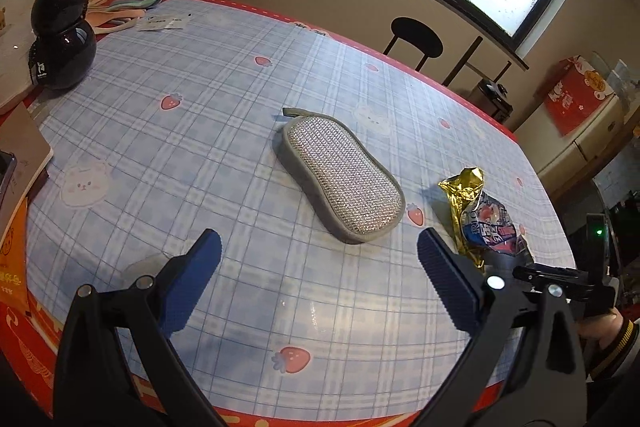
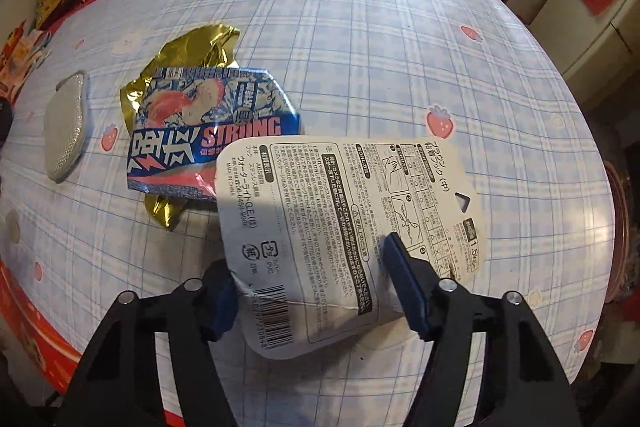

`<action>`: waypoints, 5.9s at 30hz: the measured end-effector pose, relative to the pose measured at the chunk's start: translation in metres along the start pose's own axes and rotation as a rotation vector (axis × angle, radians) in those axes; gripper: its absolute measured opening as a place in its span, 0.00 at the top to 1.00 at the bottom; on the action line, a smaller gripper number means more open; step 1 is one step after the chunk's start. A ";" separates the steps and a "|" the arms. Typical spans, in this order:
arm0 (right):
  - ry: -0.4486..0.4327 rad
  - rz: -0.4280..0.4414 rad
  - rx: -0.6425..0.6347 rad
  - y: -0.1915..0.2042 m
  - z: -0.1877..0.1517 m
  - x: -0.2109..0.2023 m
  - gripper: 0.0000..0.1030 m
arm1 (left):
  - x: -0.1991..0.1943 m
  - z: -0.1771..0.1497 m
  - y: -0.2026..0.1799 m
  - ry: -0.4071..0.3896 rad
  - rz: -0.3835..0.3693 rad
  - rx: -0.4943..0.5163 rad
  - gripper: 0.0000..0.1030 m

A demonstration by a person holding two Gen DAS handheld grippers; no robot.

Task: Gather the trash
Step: 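Grasp the grey mesh sponge with the left gripper while the right holds the paper, then lift the grey sponge with the left gripper while the right holds the paper, then drop the white paper sheet into the bin with the right gripper, then drop the grey sponge into the bin with the left gripper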

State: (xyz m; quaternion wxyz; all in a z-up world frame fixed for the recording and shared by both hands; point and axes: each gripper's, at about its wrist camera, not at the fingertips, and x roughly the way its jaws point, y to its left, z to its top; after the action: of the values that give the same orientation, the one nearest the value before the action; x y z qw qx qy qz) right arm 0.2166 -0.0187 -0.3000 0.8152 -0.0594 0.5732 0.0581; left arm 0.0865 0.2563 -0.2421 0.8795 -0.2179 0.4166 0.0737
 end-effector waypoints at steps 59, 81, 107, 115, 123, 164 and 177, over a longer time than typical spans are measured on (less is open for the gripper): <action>-0.266 0.197 0.128 -0.068 0.002 -0.107 0.73 | 0.133 0.063 -0.031 0.184 0.186 -0.224 0.06; -0.269 0.221 0.120 -0.071 0.011 -0.104 0.73 | 0.155 0.065 -0.065 0.229 0.255 -0.103 0.59; -0.335 0.257 0.147 -0.087 -0.004 -0.134 0.74 | 0.015 0.011 -0.144 0.104 -0.070 0.092 0.79; -0.371 0.248 0.207 -0.137 -0.022 -0.151 0.74 | 0.004 -0.001 -0.200 0.089 -0.130 0.168 0.79; -0.429 0.129 0.298 -0.224 -0.041 -0.167 0.74 | 0.004 -0.014 -0.254 0.087 -0.169 0.224 0.79; -0.603 -0.237 0.518 -0.419 -0.107 -0.258 0.05 | 0.012 -0.030 -0.493 0.129 -0.491 0.507 0.79; -0.550 -0.323 0.600 -0.477 -0.169 -0.270 0.05 | 0.068 -0.098 -0.672 0.252 -0.680 0.655 0.79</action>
State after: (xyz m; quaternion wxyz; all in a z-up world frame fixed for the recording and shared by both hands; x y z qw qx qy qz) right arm 0.0470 -0.5234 -0.0879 0.9172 0.1088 0.3098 -0.2255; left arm 0.2706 -0.3915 -0.1327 0.8189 -0.0608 0.4262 -0.3795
